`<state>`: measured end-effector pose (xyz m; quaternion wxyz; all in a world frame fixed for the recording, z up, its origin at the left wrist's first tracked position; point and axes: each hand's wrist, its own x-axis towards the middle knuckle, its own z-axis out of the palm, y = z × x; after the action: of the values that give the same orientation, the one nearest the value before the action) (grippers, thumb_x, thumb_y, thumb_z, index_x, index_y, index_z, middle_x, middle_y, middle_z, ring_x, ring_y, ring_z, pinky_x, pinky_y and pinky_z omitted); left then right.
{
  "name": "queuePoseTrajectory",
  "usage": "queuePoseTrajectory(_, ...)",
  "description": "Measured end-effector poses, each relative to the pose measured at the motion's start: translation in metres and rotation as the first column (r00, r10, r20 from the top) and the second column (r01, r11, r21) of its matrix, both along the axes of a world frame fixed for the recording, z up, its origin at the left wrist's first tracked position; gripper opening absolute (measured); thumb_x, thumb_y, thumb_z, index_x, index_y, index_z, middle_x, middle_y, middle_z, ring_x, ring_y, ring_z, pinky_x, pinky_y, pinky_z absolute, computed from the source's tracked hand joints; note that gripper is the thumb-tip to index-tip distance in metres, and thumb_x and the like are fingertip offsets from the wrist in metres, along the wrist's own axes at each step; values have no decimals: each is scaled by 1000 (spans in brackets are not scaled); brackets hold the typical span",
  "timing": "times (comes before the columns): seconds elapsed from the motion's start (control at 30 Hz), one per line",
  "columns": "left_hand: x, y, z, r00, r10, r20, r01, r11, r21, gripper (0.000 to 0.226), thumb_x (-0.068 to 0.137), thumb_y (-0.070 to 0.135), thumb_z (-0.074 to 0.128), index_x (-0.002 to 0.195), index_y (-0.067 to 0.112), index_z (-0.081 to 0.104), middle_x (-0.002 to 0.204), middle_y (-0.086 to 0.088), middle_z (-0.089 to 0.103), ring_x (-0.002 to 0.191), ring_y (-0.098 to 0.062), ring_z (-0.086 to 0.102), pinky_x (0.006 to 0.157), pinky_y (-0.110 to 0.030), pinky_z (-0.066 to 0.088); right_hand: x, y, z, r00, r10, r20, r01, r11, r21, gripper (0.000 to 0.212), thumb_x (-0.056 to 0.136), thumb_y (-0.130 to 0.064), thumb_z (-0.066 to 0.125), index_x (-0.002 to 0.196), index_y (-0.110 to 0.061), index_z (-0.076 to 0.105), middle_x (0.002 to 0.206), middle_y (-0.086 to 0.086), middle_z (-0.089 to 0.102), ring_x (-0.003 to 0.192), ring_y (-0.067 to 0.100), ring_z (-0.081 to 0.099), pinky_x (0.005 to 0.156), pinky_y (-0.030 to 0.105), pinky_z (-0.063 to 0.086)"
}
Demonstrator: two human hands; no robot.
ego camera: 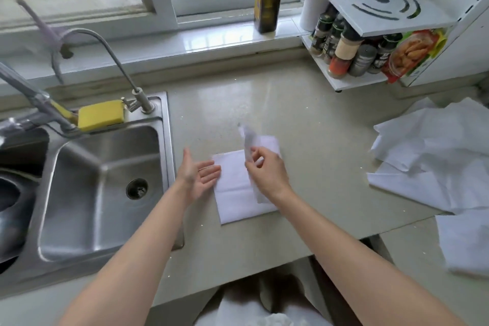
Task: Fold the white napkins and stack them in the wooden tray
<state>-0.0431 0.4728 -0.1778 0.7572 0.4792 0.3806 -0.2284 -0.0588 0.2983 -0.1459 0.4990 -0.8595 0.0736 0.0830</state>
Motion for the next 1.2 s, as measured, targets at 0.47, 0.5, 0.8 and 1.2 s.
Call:
queuePoseTrajectory(0.47, 1, 9, -11, 989, -142, 42, 125, 954, 274, 29, 95, 30, 52, 91, 3, 63, 92, -16, 66, 89, -29, 64, 75, -33, 53, -21, 61, -52, 938, 336, -82, -338, 840, -424, 7, 90, -10, 46, 83, -13, 45, 102, 6, 55, 86, 25, 52, 64, 33, 38)
queuePoseTrajectory(0.5, 0, 10, -14, 983, -175, 55, 146, 927, 345, 20, 91, 21, 57, 86, 4, 65, 91, -18, 67, 88, -30, 64, 74, -34, 55, -21, 59, -54, 912, 397, -100, -397, 800, -450, 6, 91, -16, 48, 86, -13, 48, 108, 5, 53, 93, 25, 52, 67, 34, 42)
queuePoseTrajectory(0.8, 6, -4, -13, 920, -392, -14, 228, 507, 831, 9, 76, 2, 66, 77, 10, 62, 74, -6, 59, 71, -20, 53, 63, -25, 40, 32, -10, -40, 845, 535, -16, -455, 702, -548, 22, 93, -17, 50, 113, -11, 57, 122, 4, 56, 115, 25, 45, 91, 35, 39)
queuePoseTrajectory(1.2, 20, -25, -14, 848, -509, -149, 328, 283, 902, 64, 79, 2, 66, 138, 8, 40, 129, -15, 52, 116, -30, 51, 90, -32, 42, 113, -32, -49, 782, 560, -274, -600, 557, -575, 9, 88, -6, 48, 93, -6, 56, 99, 15, 62, 86, 29, 54, 65, 30, 36)
